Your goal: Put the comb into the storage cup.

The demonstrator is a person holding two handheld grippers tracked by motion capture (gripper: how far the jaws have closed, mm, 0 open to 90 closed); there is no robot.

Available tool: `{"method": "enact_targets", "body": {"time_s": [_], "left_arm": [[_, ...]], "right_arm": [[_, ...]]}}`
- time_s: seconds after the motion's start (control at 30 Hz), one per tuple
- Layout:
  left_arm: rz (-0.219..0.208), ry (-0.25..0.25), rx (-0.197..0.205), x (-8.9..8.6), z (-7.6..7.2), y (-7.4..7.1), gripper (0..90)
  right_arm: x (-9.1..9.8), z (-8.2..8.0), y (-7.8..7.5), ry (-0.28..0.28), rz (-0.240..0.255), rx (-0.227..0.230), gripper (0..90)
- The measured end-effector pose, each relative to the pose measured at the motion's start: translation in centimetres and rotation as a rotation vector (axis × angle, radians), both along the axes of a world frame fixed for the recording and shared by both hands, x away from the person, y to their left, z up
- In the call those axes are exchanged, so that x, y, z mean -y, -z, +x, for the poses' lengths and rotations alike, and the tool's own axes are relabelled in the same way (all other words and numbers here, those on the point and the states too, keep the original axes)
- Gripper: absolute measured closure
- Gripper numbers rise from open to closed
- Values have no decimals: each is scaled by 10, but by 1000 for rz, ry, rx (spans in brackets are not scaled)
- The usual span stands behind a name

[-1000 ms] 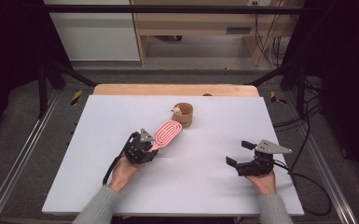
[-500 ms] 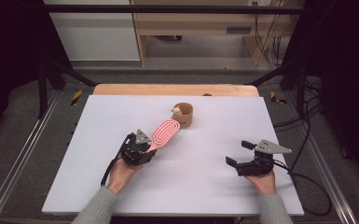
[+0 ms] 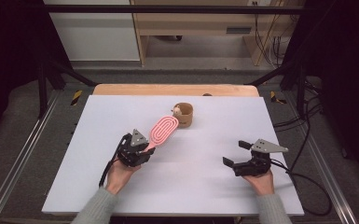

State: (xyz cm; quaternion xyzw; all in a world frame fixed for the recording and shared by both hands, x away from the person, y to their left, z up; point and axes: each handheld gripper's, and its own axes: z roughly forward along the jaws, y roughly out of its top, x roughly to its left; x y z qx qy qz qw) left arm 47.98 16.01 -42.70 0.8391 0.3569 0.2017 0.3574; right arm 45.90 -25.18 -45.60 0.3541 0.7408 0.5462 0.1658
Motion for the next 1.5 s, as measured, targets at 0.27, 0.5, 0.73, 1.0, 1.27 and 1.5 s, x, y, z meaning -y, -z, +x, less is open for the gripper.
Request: {"method": "enact_targets", "body": {"time_s": [0.27,0.5,0.73,1.0,1.27,1.5], "left_arm": [[-23,-3,11,1,-2,-3,694],[-35,-3,20,2,-3,-4,695],[-48,-5,37,3,-6,-7,694],[-44,4,49,7,-9,-7,694],[-48,-6,68,8,-11,-8,694],[-48,-4,78,10,-13,-9,694]], "right_arm": [[-10,-1,-5,-15,6,13,6],[-20,-1,-9,-28,5,24,6],[-30,-3,-15,-38,0,42,5],[-46,-3,-20,-40,18,40,6],[-59,-1,-23,-45,17,40,8],[-67,1,-27,-48,17,44,8]]}}
